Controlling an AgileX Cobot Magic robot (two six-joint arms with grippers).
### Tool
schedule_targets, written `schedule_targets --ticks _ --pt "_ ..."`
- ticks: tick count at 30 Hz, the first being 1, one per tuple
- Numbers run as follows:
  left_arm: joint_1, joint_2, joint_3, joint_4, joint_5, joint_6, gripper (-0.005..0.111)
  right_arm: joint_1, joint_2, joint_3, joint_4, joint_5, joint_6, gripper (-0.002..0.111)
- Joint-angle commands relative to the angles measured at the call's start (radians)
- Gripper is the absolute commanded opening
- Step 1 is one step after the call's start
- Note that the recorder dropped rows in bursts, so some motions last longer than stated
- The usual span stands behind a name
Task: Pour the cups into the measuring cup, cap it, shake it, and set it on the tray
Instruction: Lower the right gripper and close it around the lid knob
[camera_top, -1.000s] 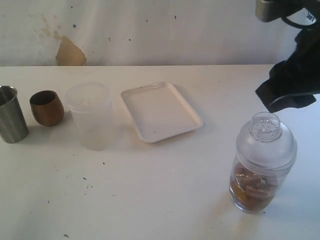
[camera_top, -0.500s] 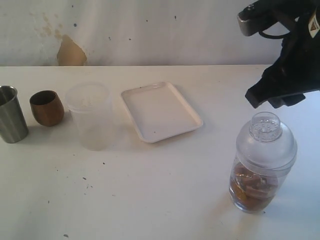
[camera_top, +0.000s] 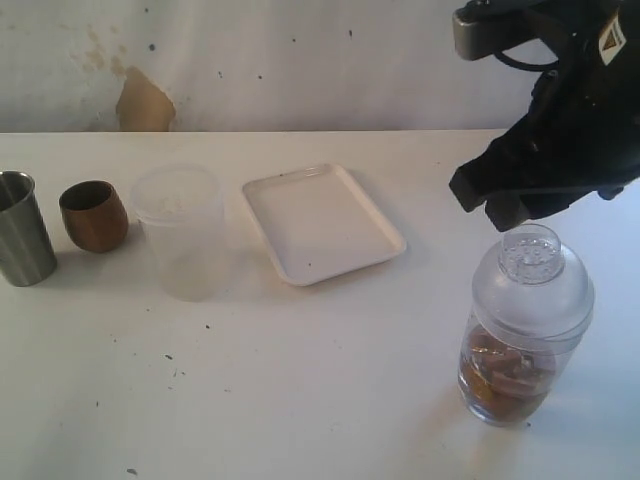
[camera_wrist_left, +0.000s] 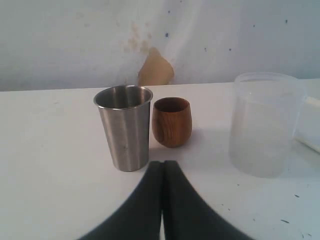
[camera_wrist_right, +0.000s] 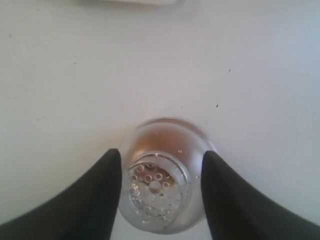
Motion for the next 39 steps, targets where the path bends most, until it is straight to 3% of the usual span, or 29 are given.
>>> schedule_targets --ticks 1,14,39 --pt "0.0 -0.005 0.004 0.001 -0.003 0.0 0.0 0.001 -0.002 0.005 -0.003 0.002 -0.01 0.046" --pt "0.0 -0.005 0.004 0.001 -0.003 0.0 0.0 0.001 -0.132 0.073 -0.028 0.002 -0.01 0.046" --pt "0.0 -0.005 0.004 0.001 -0.003 0.0 0.0 0.001 -0.109 0.126 -0.171 0.002 0.036 0.046"
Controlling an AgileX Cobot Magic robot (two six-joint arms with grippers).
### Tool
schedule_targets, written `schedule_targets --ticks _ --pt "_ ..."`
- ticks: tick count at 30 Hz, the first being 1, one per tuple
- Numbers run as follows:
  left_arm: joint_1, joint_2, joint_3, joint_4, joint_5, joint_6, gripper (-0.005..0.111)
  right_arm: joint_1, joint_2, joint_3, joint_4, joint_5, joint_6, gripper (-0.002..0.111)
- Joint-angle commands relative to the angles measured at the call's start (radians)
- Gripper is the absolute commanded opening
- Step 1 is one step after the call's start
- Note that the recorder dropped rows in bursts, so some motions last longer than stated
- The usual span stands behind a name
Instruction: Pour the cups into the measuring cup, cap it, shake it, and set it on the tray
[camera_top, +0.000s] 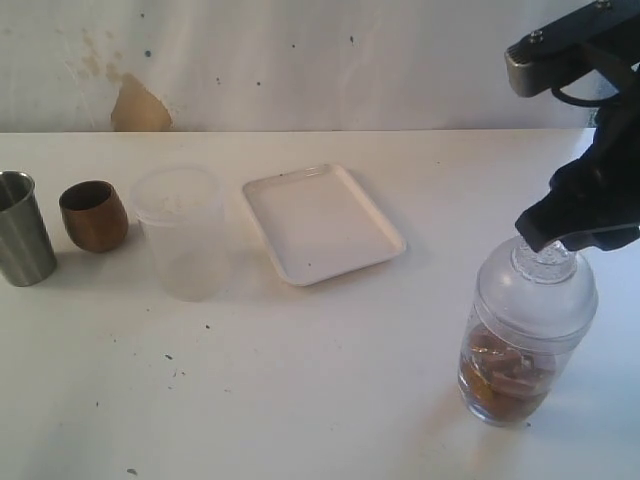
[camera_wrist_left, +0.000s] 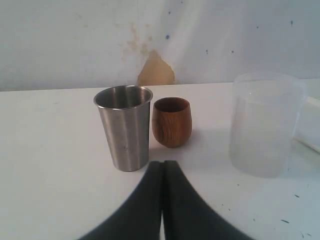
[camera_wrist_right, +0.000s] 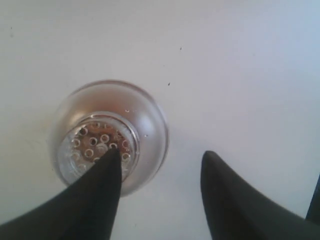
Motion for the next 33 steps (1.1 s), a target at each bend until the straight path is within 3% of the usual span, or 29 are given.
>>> schedule_targets --ticks 1,21,33 --pt "0.0 -0.005 0.004 0.001 -0.003 0.0 0.0 0.001 -0.002 0.004 -0.014 0.001 0.014 0.046" --pt "0.0 -0.005 0.004 0.001 -0.003 0.0 0.0 0.001 -0.002 0.062 -0.016 0.001 0.014 0.046" --pt "0.0 -0.005 0.004 0.001 -0.003 0.0 0.0 0.001 -0.002 0.062 -0.04 -0.107 0.019 0.046"
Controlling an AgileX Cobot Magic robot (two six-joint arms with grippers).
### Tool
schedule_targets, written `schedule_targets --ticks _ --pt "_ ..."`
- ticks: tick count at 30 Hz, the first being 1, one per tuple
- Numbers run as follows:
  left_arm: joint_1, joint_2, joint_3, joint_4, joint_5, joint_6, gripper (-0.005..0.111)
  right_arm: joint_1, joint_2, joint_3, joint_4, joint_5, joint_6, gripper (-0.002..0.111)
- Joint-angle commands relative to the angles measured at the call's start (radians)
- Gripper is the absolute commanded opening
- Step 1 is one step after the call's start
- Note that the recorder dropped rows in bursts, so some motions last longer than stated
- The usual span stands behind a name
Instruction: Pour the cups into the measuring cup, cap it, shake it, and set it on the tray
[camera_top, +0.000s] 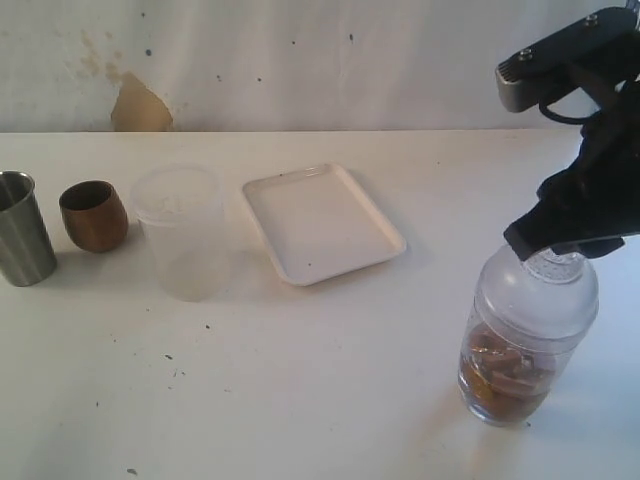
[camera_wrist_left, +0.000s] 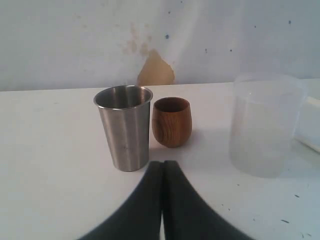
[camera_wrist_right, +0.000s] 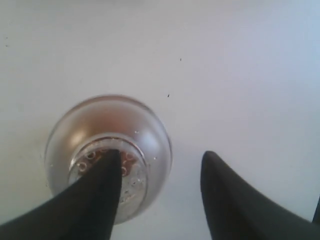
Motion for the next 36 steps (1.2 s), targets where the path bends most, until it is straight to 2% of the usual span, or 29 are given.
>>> schedule_targets --ticks 1,6,7,8,9,12,16,36 --pt "0.0 -0.005 0.004 0.001 -0.003 0.0 0.0 0.001 -0.003 0.003 -0.016 -0.013 0.004 0.046" --pt "0.0 -0.005 0.004 0.001 -0.003 0.0 0.0 0.001 -0.005 0.0 -0.051 -0.015 0.004 0.046" --pt "0.0 -0.005 0.004 0.001 -0.003 0.0 0.0 0.001 -0.008 0.0 -0.049 -0.02 0.005 0.042" --pt "0.0 -0.005 0.004 0.001 -0.003 0.0 0.0 0.001 -0.014 -0.005 -0.047 -0.02 0.005 0.036" --pt "0.0 -0.005 0.004 0.001 -0.003 0.0 0.0 0.001 -0.02 -0.019 -0.036 -0.023 0.005 0.023" --pt "0.0 -0.005 0.004 0.001 -0.003 0.0 0.0 0.001 -0.044 -0.028 0.006 -0.066 -0.006 0.001" --pt "0.0 -0.005 0.004 0.001 -0.003 0.0 0.0 0.001 -0.053 -0.001 0.106 -0.101 -0.063 0.0" --pt "0.0 -0.005 0.004 0.001 -0.003 0.0 0.0 0.001 -0.034 0.119 0.091 -0.139 -0.056 0.0"
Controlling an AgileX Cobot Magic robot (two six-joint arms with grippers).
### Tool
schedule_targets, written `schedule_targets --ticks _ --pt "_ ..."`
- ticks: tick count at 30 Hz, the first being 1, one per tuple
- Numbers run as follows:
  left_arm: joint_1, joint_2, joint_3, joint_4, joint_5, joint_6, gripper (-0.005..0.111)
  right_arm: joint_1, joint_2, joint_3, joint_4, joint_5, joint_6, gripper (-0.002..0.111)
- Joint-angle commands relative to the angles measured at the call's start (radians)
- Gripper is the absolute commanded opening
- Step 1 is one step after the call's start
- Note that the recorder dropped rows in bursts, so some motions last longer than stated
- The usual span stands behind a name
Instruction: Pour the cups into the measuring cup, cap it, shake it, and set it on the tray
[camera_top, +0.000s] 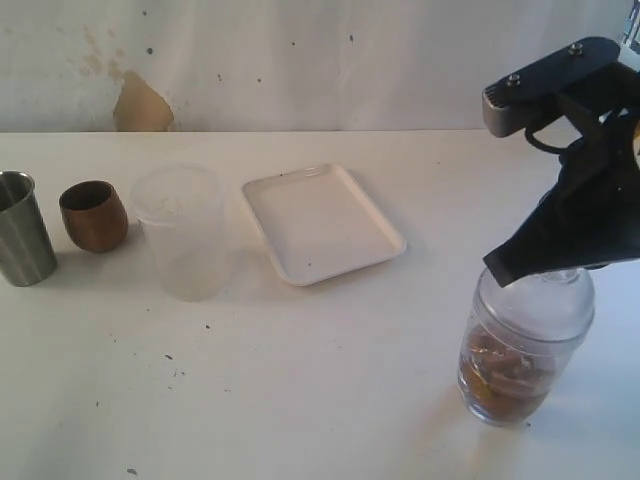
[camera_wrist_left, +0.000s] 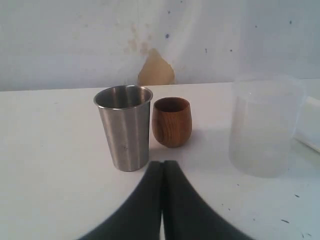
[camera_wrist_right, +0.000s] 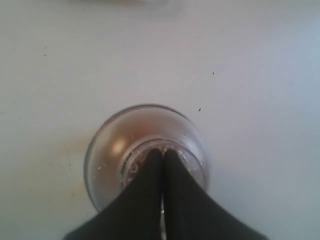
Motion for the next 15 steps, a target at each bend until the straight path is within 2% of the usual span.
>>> schedule_targets --ticks 1,7,13,15 --pt "0.0 -0.005 0.004 0.001 -0.003 0.0 0.0 0.001 -0.003 0.021 0.001 -0.002 -0.003 0.0" --pt "0.0 -0.005 0.004 0.001 -0.003 0.0 0.0 0.001 -0.003 0.021 -0.001 -0.012 -0.003 0.0" --pt "0.0 -0.005 0.004 0.001 -0.003 0.0 0.0 0.001 -0.04 0.021 -0.024 -0.122 -0.014 0.0" --pt "0.0 -0.005 0.004 0.001 -0.003 0.0 0.0 0.001 -0.063 0.021 -0.035 -0.164 -0.025 0.003"
